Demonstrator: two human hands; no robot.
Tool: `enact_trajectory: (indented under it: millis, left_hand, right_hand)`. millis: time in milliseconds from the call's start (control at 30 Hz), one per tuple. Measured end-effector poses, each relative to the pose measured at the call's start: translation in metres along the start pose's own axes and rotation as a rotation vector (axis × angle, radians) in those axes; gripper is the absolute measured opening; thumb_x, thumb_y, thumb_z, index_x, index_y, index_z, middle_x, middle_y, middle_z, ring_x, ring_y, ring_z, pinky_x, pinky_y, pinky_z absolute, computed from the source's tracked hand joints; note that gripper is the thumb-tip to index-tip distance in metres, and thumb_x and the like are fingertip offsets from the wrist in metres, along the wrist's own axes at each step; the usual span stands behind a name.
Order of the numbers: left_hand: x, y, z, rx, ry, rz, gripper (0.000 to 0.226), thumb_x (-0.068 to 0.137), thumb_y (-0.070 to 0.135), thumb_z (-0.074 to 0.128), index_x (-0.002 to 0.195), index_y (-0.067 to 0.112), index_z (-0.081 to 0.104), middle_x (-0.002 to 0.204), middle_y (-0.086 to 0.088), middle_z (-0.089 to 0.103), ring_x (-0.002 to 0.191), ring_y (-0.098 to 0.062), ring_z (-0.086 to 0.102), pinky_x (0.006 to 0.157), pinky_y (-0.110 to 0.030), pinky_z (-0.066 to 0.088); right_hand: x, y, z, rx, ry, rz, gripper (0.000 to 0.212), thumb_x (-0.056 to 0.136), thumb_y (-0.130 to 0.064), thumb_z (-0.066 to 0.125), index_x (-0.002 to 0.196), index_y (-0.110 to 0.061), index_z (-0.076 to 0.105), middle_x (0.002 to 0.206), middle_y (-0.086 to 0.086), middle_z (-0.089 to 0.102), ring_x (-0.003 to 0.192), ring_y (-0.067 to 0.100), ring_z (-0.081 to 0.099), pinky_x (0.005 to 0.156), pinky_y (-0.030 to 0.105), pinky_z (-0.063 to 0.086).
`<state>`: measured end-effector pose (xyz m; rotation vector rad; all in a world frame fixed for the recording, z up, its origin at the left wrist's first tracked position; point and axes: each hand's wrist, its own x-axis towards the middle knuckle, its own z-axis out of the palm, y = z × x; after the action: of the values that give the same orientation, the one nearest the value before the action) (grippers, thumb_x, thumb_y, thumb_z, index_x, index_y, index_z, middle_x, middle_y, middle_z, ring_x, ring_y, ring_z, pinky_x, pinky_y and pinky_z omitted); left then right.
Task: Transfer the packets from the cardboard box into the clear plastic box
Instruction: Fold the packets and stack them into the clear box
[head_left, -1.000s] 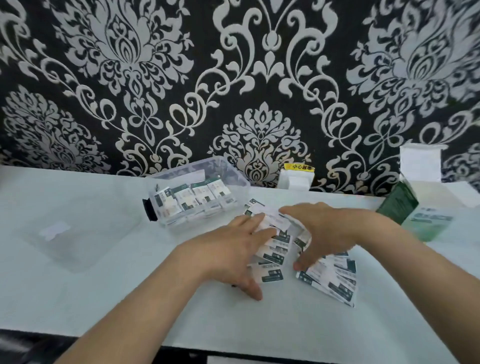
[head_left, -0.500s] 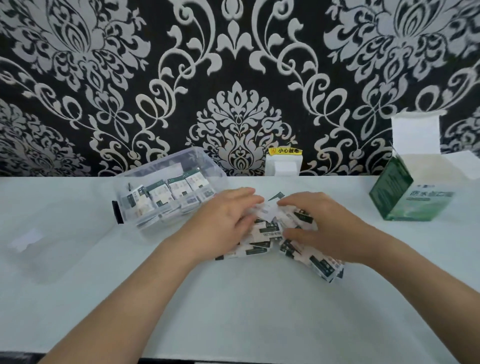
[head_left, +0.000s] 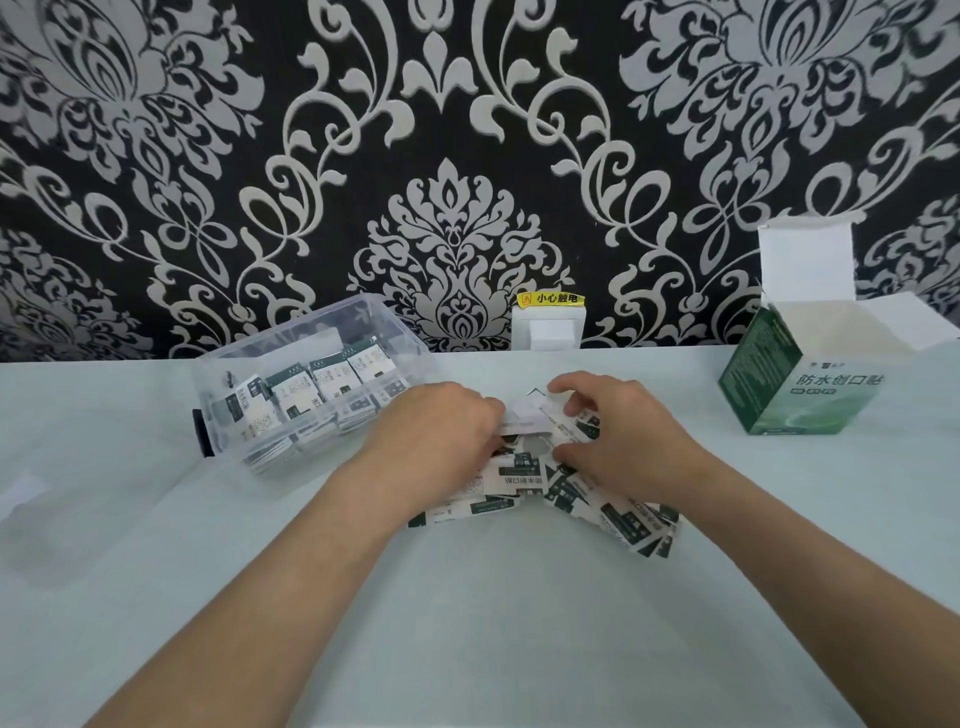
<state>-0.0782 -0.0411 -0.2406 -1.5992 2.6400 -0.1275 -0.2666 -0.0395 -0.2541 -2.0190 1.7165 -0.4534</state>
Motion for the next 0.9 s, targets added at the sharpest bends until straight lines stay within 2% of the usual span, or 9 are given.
enact_trajectory:
  millis: [100,267,500,567,633,667,733,833,900]
  left_hand:
    - [0.001,-0.004,0.006,-0.124,-0.005,0.031,0.024,0.096,0.036,0.045,0.112,0.021,0.056,0.106,0.004,0.054,0.105,-0.019,0.051,0.082,-0.041,0.050]
    - [0.005,-0.006,0.014,-0.058,0.064,0.017,0.008,0.095,0.021,0.048,0.090,0.018,0.054,0.086,0.003,0.062,0.081,-0.023,0.061,0.067,-0.037,0.051]
    - [0.003,-0.001,0.013,-0.092,0.178,-0.076,0.017,0.091,0.008,0.047,0.104,0.016,0.055,0.073,-0.003,0.063,0.069,-0.028,0.058,0.060,-0.039,0.052]
    - [0.002,0.000,0.012,-0.230,0.307,-0.093,0.019,0.092,0.011,0.049,0.104,0.014,0.063,0.069,-0.006,0.065,0.064,-0.030,0.060,0.060,-0.041,0.053]
    - [0.001,0.000,0.010,-0.328,0.419,-0.120,0.016,0.091,0.013,0.053,0.097,0.014,0.068,0.063,-0.006,0.065,0.056,-0.028,0.058,0.056,-0.039,0.053]
    - [0.001,0.001,0.008,-0.368,0.450,-0.147,0.015,0.091,0.014,0.055,0.095,0.016,0.069,0.063,-0.005,0.066,0.055,-0.026,0.058,0.056,-0.038,0.053]
    - [-0.002,0.005,0.001,-0.475,0.434,-0.229,0.015,0.091,0.017,0.057,0.097,0.020,0.071,0.070,-0.002,0.068,0.061,-0.022,0.061,0.061,-0.036,0.054]
    - [-0.007,0.012,-0.009,-0.614,0.317,-0.352,0.025,0.090,0.019,0.059,0.112,0.028,0.067,0.082,0.013,0.065,0.079,-0.015,0.064,0.078,-0.030,0.054]
    - [-0.010,0.015,-0.012,-0.697,0.240,-0.400,0.034,0.089,0.019,0.061,0.119,0.034,0.060,0.078,0.019,0.061,0.079,-0.009,0.062,0.078,-0.027,0.052]
  right_hand:
    - [0.002,-0.004,-0.001,-0.070,-0.021,0.048,0.069,0.082,-0.036,0.073,0.142,-0.027,0.040,0.125,-0.003,0.052,0.124,0.021,0.037,0.102,0.043,0.040]
    - [0.009,-0.006,0.003,-0.004,-0.014,0.072,0.054,0.081,-0.029,0.075,0.131,-0.024,0.055,0.088,-0.016,0.052,0.104,0.018,0.050,0.095,0.046,0.044]
    - [0.012,0.002,-0.003,0.141,0.116,0.109,0.019,0.084,-0.013,0.066,0.084,-0.031,0.070,0.069,-0.018,0.056,0.081,0.015,0.057,0.092,0.047,0.049]
    - [0.011,0.002,-0.004,0.185,0.123,0.114,0.022,0.084,-0.016,0.064,0.074,-0.034,0.067,0.071,-0.020,0.060,0.085,0.014,0.060,0.091,0.047,0.050]
    - [0.008,-0.003,-0.003,0.112,0.054,0.106,0.006,0.081,-0.036,0.071,0.084,-0.035,0.066,0.085,-0.016,0.061,0.098,0.016,0.055,0.091,0.046,0.048]
    - [0.006,-0.004,-0.003,0.003,0.014,0.108,0.023,0.078,-0.048,0.073,0.095,-0.035,0.064,0.093,-0.012,0.058,0.105,0.016,0.050,0.093,0.045,0.045]
    - [0.005,-0.008,-0.001,-0.157,-0.035,0.115,0.045,0.074,-0.059,0.072,0.109,-0.033,0.060,0.103,-0.006,0.051,0.112,0.018,0.041,0.094,0.042,0.040]
    - [0.006,-0.012,-0.005,-0.174,-0.042,0.114,0.035,0.077,-0.052,0.072,0.102,-0.031,0.058,0.103,-0.005,0.048,0.113,0.019,0.039,0.090,0.039,0.037]
    - [0.006,-0.011,-0.005,-0.129,-0.030,0.101,0.024,0.079,-0.042,0.073,0.088,-0.031,0.054,0.097,-0.008,0.052,0.106,0.018,0.042,0.088,0.038,0.038]
